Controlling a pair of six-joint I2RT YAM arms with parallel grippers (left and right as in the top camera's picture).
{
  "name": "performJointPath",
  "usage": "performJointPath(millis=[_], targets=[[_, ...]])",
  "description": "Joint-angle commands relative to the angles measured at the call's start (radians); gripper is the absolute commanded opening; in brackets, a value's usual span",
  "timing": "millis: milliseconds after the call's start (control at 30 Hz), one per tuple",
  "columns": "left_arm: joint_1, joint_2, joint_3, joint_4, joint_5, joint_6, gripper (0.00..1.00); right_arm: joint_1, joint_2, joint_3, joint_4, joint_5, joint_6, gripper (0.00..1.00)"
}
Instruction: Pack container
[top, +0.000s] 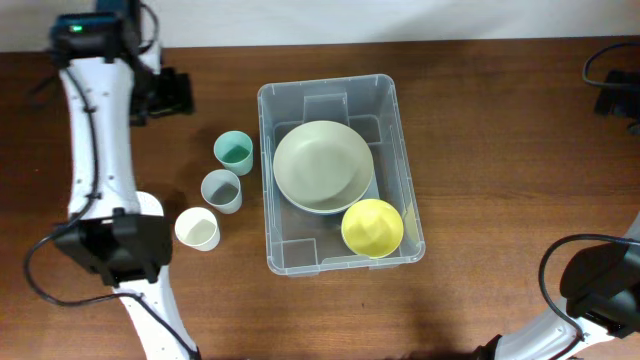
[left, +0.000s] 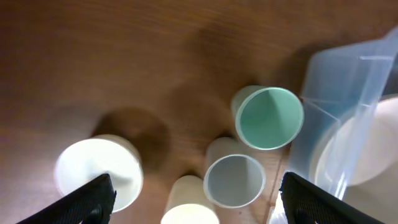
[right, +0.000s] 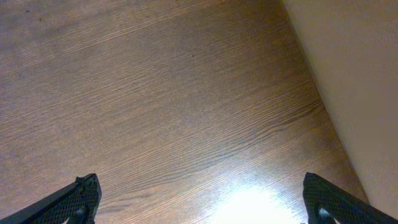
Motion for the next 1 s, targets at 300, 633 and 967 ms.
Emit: performJointPath(millis=[300, 633, 967], targets=[[0.067, -0.675, -0.073, -0.007, -0.226, -0.214, 0.87, -0.002, 0.0, 0.013, 0.001, 0.002, 0.009, 0.99], [0.115, -0.766, -0.889, 0.275, -0.343, -0.322, 0.99, -0.002, 0.0, 0.013, 0.001, 0.002, 0.009, 0.99], [0.262, -0.758, -1.34, 0.692, -0.153, -0.363, 0.99, -0.002, 0.0, 0.013, 0.001, 0.002, 0.009, 0.99]])
